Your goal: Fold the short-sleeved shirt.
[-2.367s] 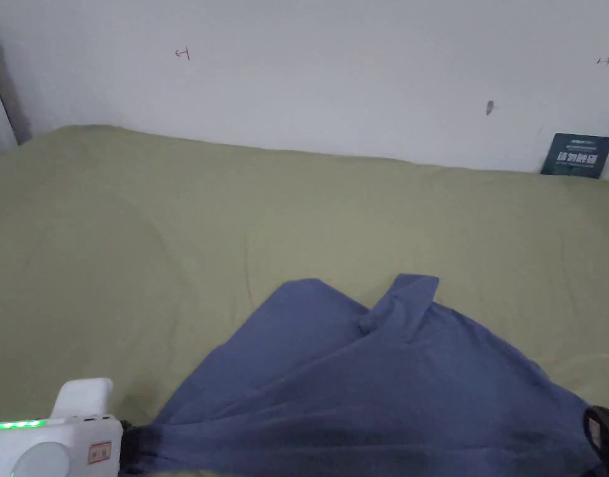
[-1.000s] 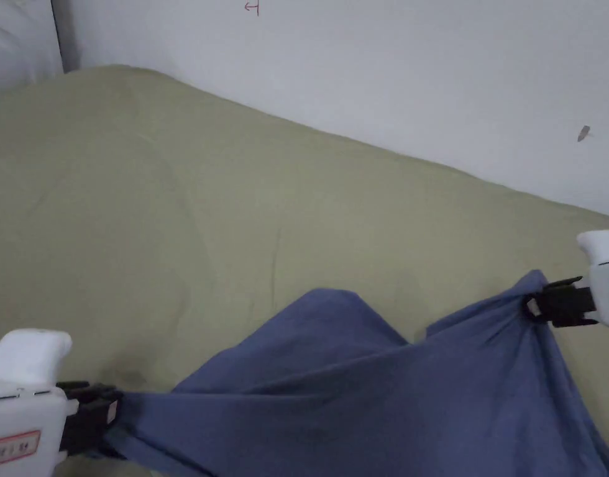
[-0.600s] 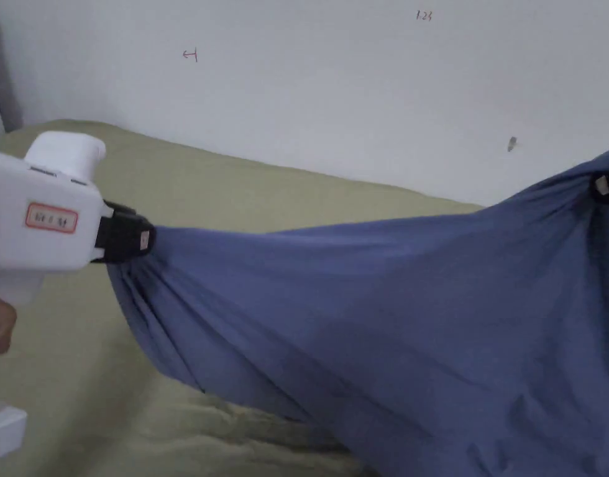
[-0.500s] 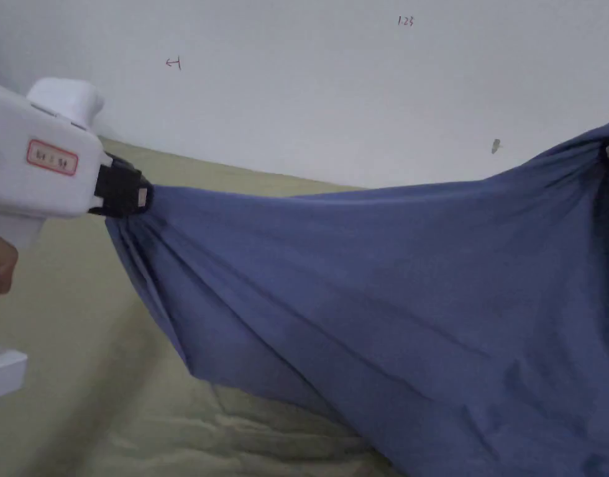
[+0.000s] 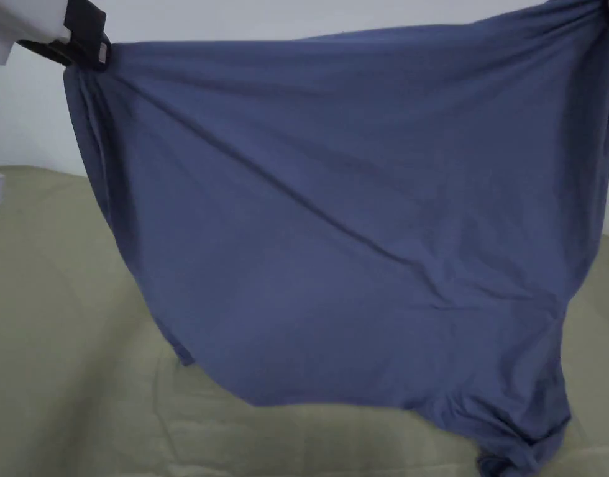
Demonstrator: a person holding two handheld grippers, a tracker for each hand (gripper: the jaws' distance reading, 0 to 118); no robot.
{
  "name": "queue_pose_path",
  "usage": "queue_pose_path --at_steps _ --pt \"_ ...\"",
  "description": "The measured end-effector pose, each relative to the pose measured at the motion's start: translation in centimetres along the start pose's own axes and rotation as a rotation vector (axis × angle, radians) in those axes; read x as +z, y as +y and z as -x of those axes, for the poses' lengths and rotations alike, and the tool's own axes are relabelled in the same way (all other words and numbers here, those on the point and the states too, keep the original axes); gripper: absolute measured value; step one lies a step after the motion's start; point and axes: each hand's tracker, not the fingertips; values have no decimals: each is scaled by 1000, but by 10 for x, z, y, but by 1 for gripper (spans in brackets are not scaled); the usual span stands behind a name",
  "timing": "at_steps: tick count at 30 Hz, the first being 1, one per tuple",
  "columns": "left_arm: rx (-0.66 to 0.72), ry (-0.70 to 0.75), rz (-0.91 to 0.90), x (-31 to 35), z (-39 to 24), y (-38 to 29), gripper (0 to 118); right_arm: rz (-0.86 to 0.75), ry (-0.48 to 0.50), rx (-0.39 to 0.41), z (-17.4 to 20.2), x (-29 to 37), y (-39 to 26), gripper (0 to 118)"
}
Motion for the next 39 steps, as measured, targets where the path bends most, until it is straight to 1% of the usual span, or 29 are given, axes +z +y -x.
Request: queue_pose_path --at_steps 2,5,9,13,16,18,20,21,23,30,32,33,36,37,39 --pt "-8 19 -17 -2 1 13 3 -24 -13 -13 2 0 12 1" --pt "-36 56 -55 -4 0 27 3 -51 -30 -9 4 -2 26 1" --pt "-18 63 -63 -10 4 36 3 -70 -31 -22 8 -4 33 1" --pt "-21 80 -53 -13 5 24 3 -76 -6 -20 16 0 24 1" --pt "-12 54 -28 -16 11 10 3 -41 9 20 20 7 13 1" --pt "-18 24 -2 -15 12 -4 3 -21 14 20 20 16 2 1" --pt "-51 10 33 -11 11 -19 3 -12 40 36 19 30 -13 1" --pt "-63 3 41 -7 9 -27 3 -13 52 64 19 37 -21 1" --pt "-75 -29 57 1 8 -45 3 4 53 78 18 53 -37 1" --pt "-81 -87 58 41 -1 -107 3 36 76 28 14 118 -103 1" --pt "-67 -110 50 55 -2 -128 3 46 84 15 15 138 -129 1" --pt "-41 -120 41 74 -20 -140 3 67 81 5 16 147 -141 1" --pt "9 -158 48 97 -27 -177 3 123 85 -20 17 172 -181 1" --pt "12 -168 58 86 -21 -186 3 131 83 -28 19 182 -195 1" --pt "18 -175 59 98 -25 -213 3 149 88 -41 30 206 -218 1"
